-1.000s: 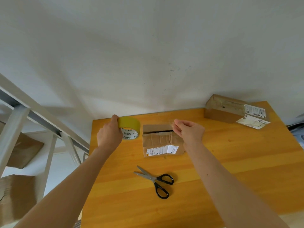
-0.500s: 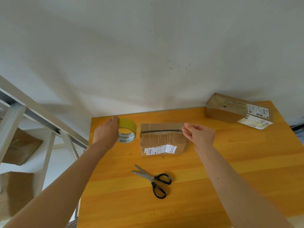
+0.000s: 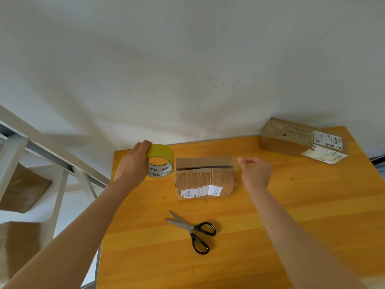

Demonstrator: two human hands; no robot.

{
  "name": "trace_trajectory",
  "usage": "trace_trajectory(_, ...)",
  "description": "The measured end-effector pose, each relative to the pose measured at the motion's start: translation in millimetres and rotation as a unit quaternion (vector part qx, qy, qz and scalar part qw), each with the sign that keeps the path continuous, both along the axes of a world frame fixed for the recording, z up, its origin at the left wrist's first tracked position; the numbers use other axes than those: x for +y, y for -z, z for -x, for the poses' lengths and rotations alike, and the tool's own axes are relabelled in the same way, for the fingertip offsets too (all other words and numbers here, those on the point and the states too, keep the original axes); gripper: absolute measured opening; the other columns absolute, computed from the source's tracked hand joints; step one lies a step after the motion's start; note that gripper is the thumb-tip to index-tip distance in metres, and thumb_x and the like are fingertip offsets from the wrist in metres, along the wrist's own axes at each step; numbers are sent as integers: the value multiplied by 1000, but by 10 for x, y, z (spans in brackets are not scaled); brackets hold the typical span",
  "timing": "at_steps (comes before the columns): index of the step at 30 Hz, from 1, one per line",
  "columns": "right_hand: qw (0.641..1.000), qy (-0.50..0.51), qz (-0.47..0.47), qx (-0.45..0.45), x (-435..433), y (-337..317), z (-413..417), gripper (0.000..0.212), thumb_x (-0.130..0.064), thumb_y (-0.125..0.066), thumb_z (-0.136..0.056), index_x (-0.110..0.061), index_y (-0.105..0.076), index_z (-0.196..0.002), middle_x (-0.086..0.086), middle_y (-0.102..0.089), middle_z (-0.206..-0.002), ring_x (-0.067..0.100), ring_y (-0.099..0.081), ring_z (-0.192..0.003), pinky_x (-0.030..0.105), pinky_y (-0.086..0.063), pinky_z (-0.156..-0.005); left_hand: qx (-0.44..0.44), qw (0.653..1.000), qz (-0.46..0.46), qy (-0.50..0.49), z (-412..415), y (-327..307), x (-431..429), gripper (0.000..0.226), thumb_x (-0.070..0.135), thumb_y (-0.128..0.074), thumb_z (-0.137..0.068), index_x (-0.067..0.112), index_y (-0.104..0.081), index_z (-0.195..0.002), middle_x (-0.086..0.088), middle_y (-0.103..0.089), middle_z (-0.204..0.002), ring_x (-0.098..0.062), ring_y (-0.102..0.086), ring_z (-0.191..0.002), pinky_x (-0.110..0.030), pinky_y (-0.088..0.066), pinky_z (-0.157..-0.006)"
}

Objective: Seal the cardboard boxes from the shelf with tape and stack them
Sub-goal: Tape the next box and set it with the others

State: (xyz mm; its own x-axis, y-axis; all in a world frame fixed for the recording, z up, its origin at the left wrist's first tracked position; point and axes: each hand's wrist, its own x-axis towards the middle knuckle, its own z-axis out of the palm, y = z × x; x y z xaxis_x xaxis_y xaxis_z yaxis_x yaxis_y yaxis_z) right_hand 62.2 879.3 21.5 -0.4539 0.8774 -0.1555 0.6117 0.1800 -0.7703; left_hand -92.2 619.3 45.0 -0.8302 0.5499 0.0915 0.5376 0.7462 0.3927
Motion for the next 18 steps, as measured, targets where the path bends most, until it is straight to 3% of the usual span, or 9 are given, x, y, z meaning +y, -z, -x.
trace_trajectory(5, 1000, -15, 14, -2, -13, 78, 37, 18, -25, -59, -96, -7, -63, -96, 5, -64, -92, 18, -55, -81, 24, -35, -60, -1, 1000, 12, 4, -59, 73, -40, 36, -4, -53, -88, 3, -49, -122, -16, -58, -103, -35, -61, -79, -45, -53, -57)
trace_trajectory(10, 998, 2, 59, 26, 97, 81, 47, 15, -24, -64, -94, -11, -61, -86, 6, -65, -89, 19, -58, -81, 27, -39, -65, 17, 995, 96, 3, -24, 128, -106, 54, -1, -58, -86, 12, -43, -136, -15, -53, -116, -37, -61, -88, -41, -53, -58)
trace_trajectory(12, 993, 20, 100, 59, 181, 69, 30, 16, -22, -65, -93, -14, -60, -81, 5, -67, -88, 20, -61, -83, 31, -47, -73, 40, 986, 161, 11, 21, 134, -205, 62, 2, -66, -81, 17, -43, -137, -15, -50, -113, -36, -59, -91, -41, -50, -61)
trace_trajectory(14, 990, 10, 122, 75, 239, 74, -3, 16, -21, -67, -92, -17, -60, -78, 1, -67, -83, 20, -63, -83, 34, -52, -78, 46, 986, 163, 15, 27, 147, -263, 67, 2, -74, -75, 17, -46, -135, -15, -52, -109, -35, -60, -88, -39, -50, -59)
trace_trajectory(18, 983, 24, 159, 84, 273, 140, -54, 11, -20, -68, -91, -9, -66, -88, 0, -64, -78, 15, -60, -75, 27, -49, -69, 39, 984, 173, 17, -1, 204, -221, 69, 4, -71, -79, 21, -41, -138, -13, -51, -109, -32, -59, -85, -37, -50, -55)
